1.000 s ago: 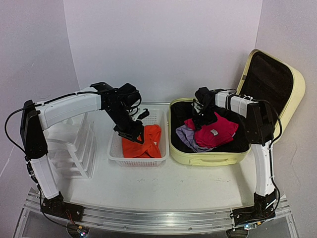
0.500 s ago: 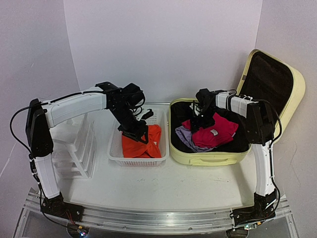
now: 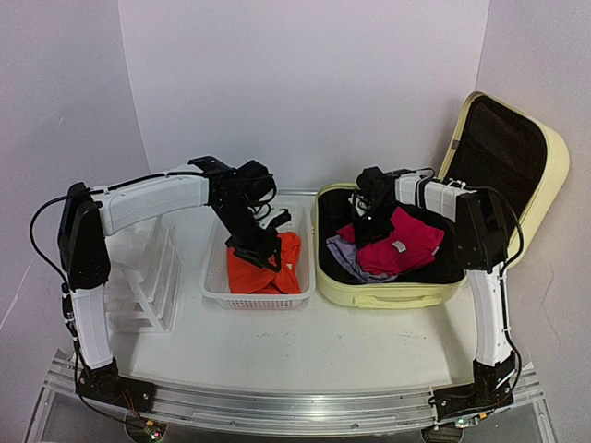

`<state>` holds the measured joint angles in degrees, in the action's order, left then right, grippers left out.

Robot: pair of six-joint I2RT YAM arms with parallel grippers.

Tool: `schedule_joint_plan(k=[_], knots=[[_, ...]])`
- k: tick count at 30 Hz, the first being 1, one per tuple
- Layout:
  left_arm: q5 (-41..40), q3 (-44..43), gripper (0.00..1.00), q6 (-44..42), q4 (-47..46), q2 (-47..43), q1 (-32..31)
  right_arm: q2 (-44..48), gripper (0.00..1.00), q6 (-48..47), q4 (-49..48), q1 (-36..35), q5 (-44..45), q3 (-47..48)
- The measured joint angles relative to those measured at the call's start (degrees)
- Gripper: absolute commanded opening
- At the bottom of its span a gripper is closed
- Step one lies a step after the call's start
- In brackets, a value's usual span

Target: Open, take out, and arrange the luggage

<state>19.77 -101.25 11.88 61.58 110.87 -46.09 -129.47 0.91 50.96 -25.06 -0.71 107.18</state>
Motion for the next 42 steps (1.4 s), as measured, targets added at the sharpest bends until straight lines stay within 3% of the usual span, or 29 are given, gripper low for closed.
schedule_joint_plan(k=[10,14,18,27,42], knots=[[1.68,0.00,0.51,-0.87,0.00,2.99,0.00,0.13,0.18,-0.26,-0.46,2.86,-5.99,-0.85],[2.62,0.00,0.52,-1.40,-0.02,3.58,0.00,0.15,0.05,-1.09,-0.48,3.30,-7.21,-0.85],[3.23,0.00,0.52,-1.53,-0.02,3.78,0.00,0.33,0.01,-1.92,-0.44,3.30,-7.30,-0.85],[5.03,0.00,0.53,-1.62,-0.02,4.66,0.00,4.52,0.00,-2.99,-0.37,4.48,-8.55,-2.43],[9.09,2.43,0.47,-1.53,-0.09,5.64,-1.31,8.52,0.00,-4.31,0.17,7.28,-21.81,-2.71]])
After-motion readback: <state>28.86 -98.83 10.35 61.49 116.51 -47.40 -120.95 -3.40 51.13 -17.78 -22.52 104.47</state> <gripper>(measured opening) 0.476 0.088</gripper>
